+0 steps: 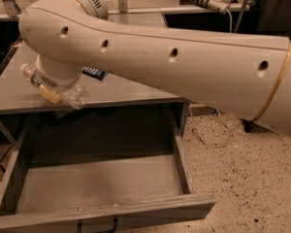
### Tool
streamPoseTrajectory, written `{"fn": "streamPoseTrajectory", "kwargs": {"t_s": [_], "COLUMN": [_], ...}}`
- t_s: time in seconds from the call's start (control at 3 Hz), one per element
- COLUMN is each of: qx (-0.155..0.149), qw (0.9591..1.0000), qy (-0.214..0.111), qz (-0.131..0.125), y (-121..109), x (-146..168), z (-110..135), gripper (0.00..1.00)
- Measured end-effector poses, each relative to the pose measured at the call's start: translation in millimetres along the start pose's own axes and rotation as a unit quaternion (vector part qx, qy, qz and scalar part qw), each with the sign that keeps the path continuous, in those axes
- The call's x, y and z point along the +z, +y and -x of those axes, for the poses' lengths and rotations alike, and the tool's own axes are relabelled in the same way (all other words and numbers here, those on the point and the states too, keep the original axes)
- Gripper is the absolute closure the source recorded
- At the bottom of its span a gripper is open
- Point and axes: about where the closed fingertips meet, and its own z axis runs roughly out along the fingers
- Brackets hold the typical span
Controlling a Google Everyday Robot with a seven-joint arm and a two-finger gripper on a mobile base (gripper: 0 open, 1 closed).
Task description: Place water bottle into top drawer
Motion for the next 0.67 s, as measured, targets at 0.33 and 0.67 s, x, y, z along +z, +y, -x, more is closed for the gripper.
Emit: {"fn": "streamPoseTrajectory", "kwargs": {"t_s": [0.33, 0.67], "qx": [0.009, 0.039], "qw": [0.9999, 0.9988], "qy": [0.002, 0.019], "qz": [0.009, 0.024], "y": [33, 81], "x": [-19, -36], "z": [-10, -35], "gripper": [1.0, 1.0]}}
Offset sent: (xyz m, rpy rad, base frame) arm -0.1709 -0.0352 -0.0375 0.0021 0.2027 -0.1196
